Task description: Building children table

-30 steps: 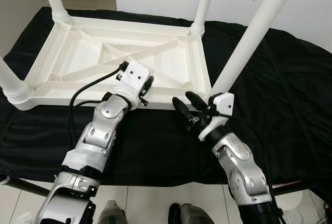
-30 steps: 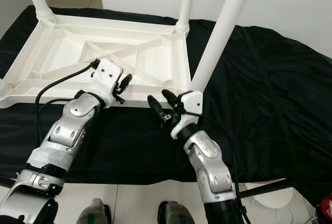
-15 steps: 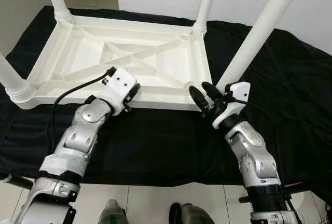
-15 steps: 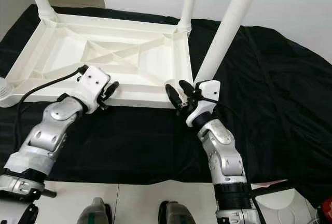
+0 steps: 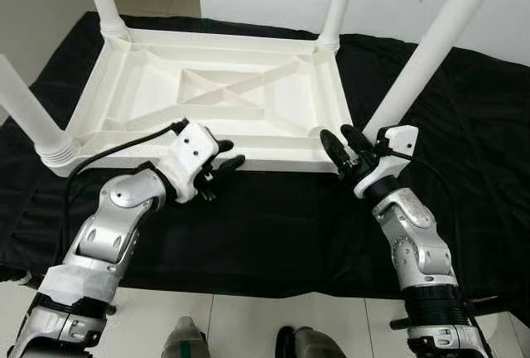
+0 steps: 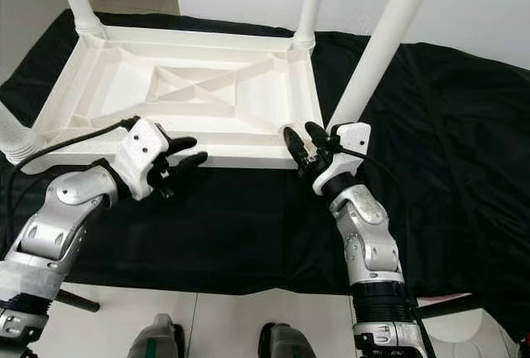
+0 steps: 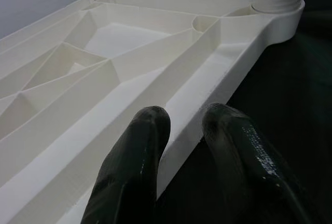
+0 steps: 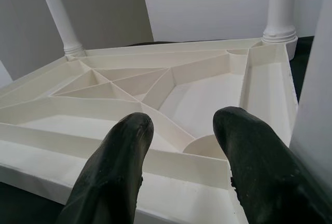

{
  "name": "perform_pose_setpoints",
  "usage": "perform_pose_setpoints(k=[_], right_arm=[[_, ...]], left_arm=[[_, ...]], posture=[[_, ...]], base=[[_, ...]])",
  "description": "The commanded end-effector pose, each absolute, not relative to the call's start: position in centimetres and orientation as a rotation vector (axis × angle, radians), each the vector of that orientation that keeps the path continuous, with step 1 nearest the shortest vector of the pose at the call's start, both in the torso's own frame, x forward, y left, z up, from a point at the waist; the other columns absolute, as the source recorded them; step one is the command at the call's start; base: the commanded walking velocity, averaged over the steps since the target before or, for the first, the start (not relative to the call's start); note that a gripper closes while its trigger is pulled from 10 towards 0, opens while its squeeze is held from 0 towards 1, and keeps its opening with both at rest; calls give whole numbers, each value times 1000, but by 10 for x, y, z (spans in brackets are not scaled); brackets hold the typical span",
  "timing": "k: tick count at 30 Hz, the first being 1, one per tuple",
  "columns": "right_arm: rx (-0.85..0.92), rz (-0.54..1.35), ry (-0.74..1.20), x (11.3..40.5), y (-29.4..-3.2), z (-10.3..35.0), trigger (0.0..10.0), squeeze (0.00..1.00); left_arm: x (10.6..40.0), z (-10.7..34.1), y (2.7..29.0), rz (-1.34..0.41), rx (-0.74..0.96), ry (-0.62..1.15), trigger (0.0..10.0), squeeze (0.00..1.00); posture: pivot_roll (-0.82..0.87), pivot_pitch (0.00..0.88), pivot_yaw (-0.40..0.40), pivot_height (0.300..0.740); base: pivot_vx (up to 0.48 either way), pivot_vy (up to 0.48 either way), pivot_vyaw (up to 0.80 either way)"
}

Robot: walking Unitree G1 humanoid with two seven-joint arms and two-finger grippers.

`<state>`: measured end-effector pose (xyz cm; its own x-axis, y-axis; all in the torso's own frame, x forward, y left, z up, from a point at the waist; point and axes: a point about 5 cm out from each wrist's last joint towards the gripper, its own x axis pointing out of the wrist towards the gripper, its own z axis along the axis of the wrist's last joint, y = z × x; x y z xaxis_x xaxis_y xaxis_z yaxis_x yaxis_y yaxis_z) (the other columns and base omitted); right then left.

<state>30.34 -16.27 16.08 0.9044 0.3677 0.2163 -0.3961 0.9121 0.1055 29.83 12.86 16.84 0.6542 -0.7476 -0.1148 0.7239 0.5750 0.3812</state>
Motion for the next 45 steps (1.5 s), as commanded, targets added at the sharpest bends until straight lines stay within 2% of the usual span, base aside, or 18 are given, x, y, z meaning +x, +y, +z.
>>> perform_pose_setpoints(k=[1,5,11,12,17,18,19,33,35,36,38,39,40,41,44,45], right_arm=[[145,342,-168,303,-176,152,10000,0],[139,328,-166,303,-181,151,10000,0],[136,305,-171,304,-186,152,10000,0],[132,303,-170,303,-186,151,10000,0],[125,311,-166,302,-185,149,10000,0],[124,310,-166,301,-185,149,10000,0],[124,309,-167,300,-185,149,10000,0],[116,297,-177,299,-188,152,10000,0],[114,299,-177,300,-188,152,10000,0],[111,303,-176,300,-187,152,10000,0],[108,305,-175,300,-187,152,10000,0],[108,307,-175,301,-186,152,10000,0],[108,309,-175,301,-186,152,10000,0],[107,310,-177,301,-186,153,10000,0],[107,311,-177,302,-185,153,10000,0],[107,312,-179,302,-185,154,10000,0]], left_arm=[[302,160,135,-832,461,-24,10000,0],[311,154,145,-755,530,19,10000,0],[323,151,157,-670,517,88,10000,0],[327,152,163,-630,482,107,10000,1000],[331,153,168,-607,482,123,10000,1000],[334,153,171,-581,499,126,10000,839],[336,153,172,-573,511,131,10000,0],[342,141,172,-609,532,225,10000,0],[341,140,169,-636,520,228,9804,0],[340,139,165,-674,520,232,8941,0],[339,137,163,-696,524,237,8941,0],[338,137,160,-726,530,239,4902,0],[337,137,157,-762,526,238,4902,0],[334,137,152,-823,522,234,3961,0],[332,137,149,-866,518,230,3961,0],[328,137,145,-917,522,222,2314,0]], posture=[[50,87,-11,740],[50,87,-11,740],[45,97,-5,740],[38,99,-1,740],[35,100,1,740],[31,103,1,740],[24,106,3,740],[10,109,5,740],[10,109,5,740],[12,109,4,740],[12,109,4,740],[13,110,3,740],[13,110,3,740],[12,110,4,740],[12,110,4,740],[12,110,4,740]], base=[[0,0,0],[0,0,0],[0,0,0],[0,0,0],[0,0,0],[0,0,0],[0,0,0],[0,0,0],[0,0,0],[0,0,0],[0,0,0],[0,0,0],[0,0,0],[0,0,0],[0,0,0],[0,0,0]])
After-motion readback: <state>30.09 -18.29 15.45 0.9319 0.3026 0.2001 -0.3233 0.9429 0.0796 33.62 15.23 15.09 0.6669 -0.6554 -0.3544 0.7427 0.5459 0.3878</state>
